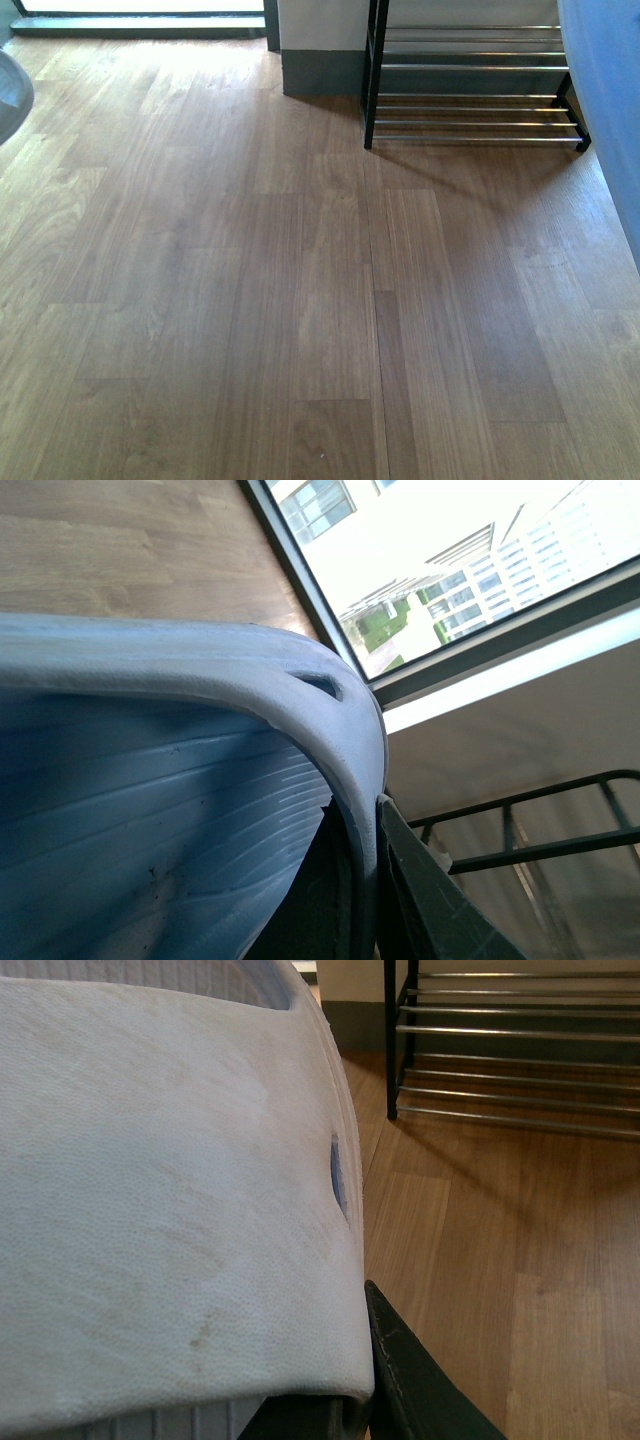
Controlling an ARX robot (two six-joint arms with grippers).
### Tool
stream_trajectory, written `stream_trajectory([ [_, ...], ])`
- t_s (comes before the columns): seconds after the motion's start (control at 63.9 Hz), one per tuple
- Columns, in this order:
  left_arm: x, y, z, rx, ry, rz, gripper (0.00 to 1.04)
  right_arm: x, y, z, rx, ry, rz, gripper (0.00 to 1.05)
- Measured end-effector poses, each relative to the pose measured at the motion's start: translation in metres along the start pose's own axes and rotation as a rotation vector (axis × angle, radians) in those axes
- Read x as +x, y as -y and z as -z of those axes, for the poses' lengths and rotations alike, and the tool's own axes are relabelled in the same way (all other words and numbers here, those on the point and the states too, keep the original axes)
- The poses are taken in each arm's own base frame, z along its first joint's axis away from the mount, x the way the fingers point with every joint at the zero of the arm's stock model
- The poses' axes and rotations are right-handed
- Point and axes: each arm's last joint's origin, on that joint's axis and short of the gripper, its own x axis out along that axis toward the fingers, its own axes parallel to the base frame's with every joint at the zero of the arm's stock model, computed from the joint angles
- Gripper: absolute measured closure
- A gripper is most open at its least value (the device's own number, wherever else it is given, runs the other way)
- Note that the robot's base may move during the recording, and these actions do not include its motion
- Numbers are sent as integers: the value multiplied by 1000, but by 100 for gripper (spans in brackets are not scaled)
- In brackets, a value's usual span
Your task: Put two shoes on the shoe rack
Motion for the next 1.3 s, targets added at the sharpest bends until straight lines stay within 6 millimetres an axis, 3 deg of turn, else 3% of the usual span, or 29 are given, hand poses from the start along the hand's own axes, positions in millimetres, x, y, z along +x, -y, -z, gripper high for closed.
stream_trajectory([
  [0.141,-39,19,-13,-14,31,19,103,0,0,0,0,0,0,103],
  [0.329,-68,38,-27,63,78,30,103,0,0,0,0,0,0,103],
  [1.299,-71,40,-28,99,79,41,103,0,0,0,0,0,0,103],
])
